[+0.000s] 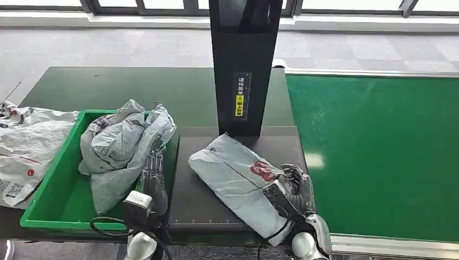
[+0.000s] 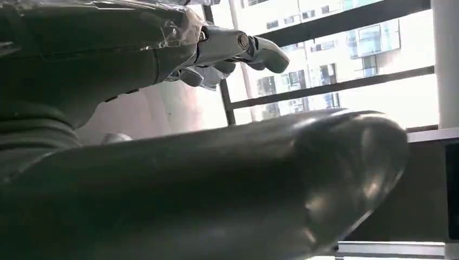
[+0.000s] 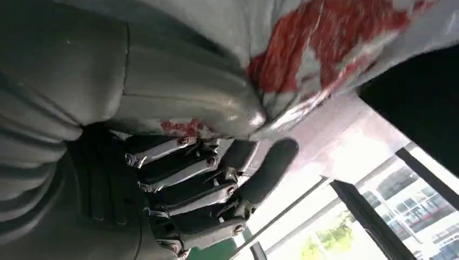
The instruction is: Moved the parcel from conveyor to table for the left to box.
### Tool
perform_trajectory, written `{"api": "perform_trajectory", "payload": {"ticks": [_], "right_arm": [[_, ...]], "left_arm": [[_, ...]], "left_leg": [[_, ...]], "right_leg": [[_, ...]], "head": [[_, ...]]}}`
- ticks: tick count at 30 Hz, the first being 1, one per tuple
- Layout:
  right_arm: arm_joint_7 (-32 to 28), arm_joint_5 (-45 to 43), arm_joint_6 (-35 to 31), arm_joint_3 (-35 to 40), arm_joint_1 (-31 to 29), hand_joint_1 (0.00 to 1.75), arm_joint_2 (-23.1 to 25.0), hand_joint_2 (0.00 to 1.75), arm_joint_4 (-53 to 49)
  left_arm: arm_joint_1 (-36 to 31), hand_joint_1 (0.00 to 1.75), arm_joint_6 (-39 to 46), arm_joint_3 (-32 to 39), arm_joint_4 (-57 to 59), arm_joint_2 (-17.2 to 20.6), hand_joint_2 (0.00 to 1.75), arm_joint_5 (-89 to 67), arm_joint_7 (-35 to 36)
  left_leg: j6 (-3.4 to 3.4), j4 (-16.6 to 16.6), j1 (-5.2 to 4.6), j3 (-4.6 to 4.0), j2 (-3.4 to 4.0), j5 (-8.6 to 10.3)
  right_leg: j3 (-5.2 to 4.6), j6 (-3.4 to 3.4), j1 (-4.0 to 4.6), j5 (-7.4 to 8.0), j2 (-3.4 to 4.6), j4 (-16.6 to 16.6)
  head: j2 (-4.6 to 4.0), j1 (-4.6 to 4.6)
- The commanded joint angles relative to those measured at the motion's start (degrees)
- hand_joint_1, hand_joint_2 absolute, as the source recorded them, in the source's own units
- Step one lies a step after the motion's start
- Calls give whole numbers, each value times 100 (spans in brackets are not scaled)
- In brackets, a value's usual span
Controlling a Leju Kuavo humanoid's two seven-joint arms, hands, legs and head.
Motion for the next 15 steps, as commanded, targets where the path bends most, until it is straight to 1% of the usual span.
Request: {"api": "perform_trajectory", "payload": {"ticks": [1, 5, 7, 11, 13, 15], "right_arm": [[-221, -152, 47, -203, 3, 0, 99, 175, -138], [-293, -296, 271, -147, 386, 0, 89, 175, -961], [-319, -355, 357, -125, 474, 0, 91, 175, -1147], [-319, -355, 357, -125, 474, 0, 91, 175, -1147], [-465, -585, 518, -127, 562, 0, 110, 175, -1358], [-485, -622, 521, -130, 670, 0, 115, 175, -1614]], "left_arm": [[94, 0, 31, -148, 77, 133, 0, -22, 25], [76, 0, -69, -148, 78, 112, 0, 180, 3], [54, 0, -59, -131, 56, 117, 0, 191, 2], [54, 0, -59, -131, 56, 117, 0, 191, 2], [93, 0, 63, -13, -50, 63, 0, 390, -127], [121, 0, 8, 29, -155, 82, 0, 588, -175]], "left_leg": [[-1, -11, 0, 10, 14, -1], [-2, -9, 0, 7, 4, -3], [-1, -2, -1, 0, 1, -2], [-1, -3, -1, 0, 4, -1], [0, -3, 0, 0, 7, -1], [0, -1, -1, -1, 4, -2]], "right_leg": [[6, -5, 1, 0, 1, -10], [8, -6, 2, -4, -10, -9], [0, -2, 0, -3, -5, -2], [0, -2, 0, -1, -3, -3], [-1, -3, 1, 0, -2, -4], [-2, -2, 0, -2, -3, -1]], "head": [[0, 0], [0, 0], [0, 0], [0, 0], [0, 0], [0, 0]]}}
